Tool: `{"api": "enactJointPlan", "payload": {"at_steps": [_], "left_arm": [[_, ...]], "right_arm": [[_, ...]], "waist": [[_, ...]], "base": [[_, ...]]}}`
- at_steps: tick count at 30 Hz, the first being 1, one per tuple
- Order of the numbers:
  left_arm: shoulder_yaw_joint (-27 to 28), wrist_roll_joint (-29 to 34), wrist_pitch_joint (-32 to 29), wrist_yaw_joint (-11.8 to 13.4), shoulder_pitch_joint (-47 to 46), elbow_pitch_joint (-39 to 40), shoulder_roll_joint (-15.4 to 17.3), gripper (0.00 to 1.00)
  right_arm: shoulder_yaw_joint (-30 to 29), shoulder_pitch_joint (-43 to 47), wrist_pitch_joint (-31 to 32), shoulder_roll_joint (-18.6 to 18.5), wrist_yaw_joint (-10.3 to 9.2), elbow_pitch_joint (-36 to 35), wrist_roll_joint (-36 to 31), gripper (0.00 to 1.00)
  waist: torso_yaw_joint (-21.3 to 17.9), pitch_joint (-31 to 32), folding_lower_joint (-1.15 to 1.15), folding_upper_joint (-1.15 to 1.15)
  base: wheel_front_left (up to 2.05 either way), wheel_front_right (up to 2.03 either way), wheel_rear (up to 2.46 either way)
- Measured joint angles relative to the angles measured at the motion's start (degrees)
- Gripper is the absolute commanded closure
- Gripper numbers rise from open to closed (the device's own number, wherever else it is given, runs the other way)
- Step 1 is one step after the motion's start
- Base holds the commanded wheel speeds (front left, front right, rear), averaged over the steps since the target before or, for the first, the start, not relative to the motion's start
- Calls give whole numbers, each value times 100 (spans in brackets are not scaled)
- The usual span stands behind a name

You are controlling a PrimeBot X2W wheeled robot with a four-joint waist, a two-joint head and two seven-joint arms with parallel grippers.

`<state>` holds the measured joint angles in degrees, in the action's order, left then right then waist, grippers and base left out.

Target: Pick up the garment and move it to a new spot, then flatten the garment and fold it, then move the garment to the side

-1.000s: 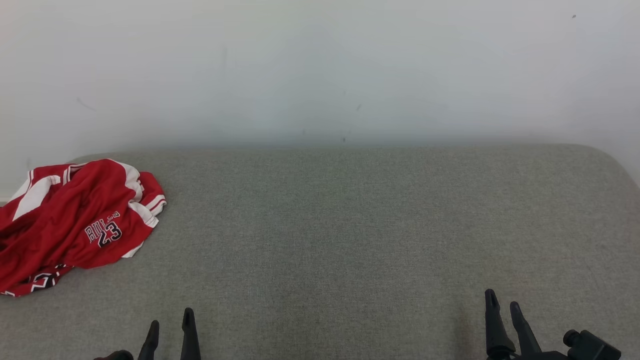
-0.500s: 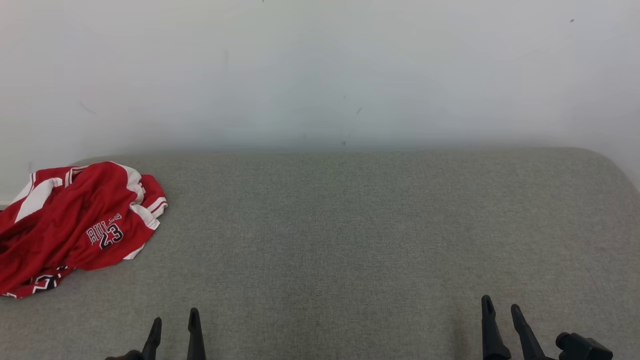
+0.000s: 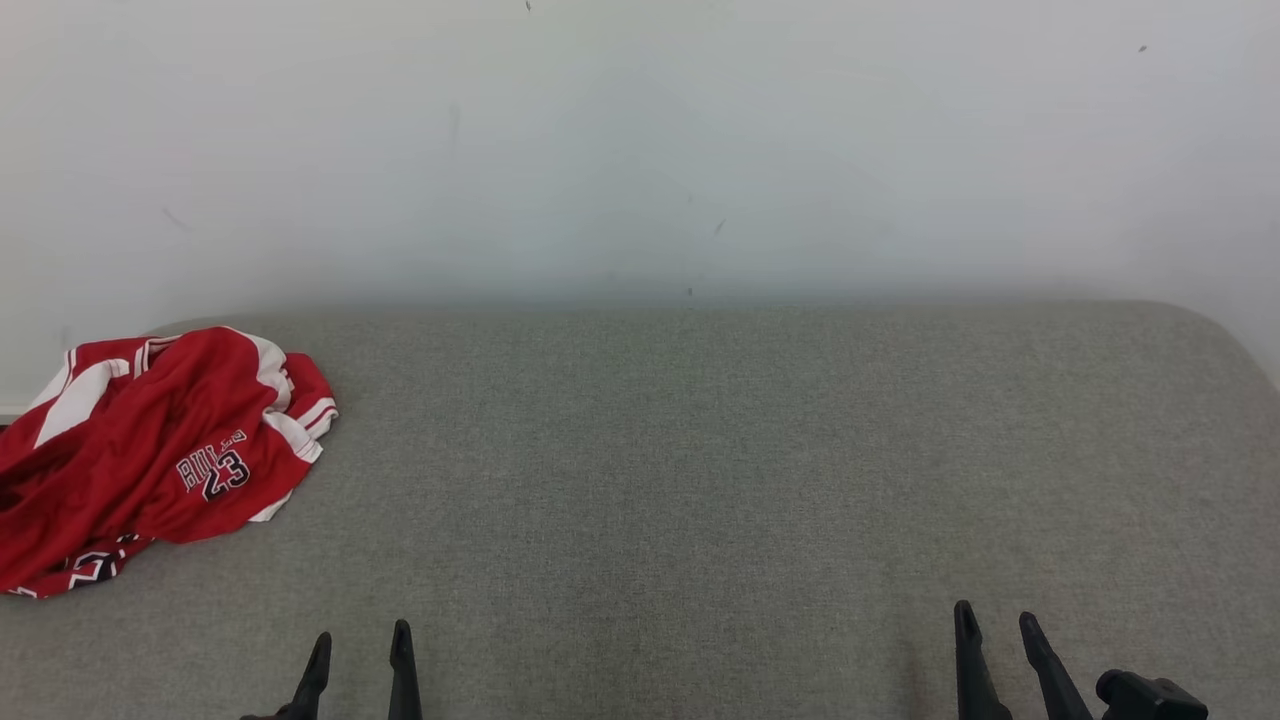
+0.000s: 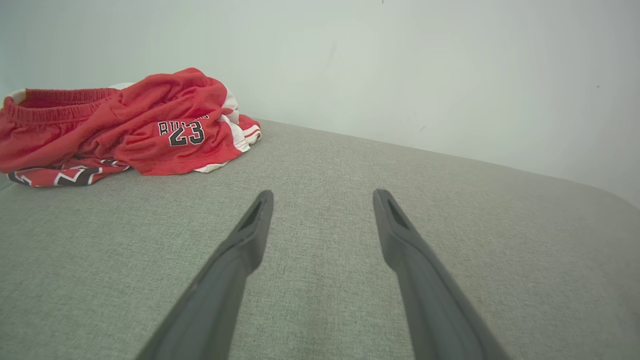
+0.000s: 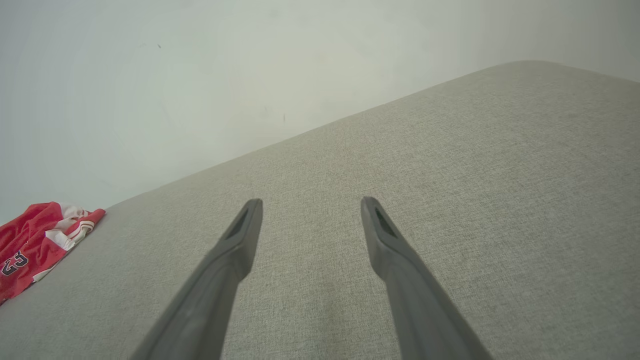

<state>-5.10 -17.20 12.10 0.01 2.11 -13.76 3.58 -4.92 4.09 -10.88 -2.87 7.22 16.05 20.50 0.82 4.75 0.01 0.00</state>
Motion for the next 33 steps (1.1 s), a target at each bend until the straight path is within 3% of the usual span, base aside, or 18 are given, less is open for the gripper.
{"api": "enactJointPlan", "payload": {"at_steps": [26,33], "left_arm": [[-120,898,278,100,144,-162,-36,0],[-103,957,293,101,149,-176,-41,0]], "right_arm": [[45,177,-152,-1,15,-37,-1062,0],[48,185,-148,-1,15,-60,-1093,0]], "waist": [[-15,201,-1,0],[-14,205,-1,0]], "base": [[0,0,0],[0,0,0]]}}
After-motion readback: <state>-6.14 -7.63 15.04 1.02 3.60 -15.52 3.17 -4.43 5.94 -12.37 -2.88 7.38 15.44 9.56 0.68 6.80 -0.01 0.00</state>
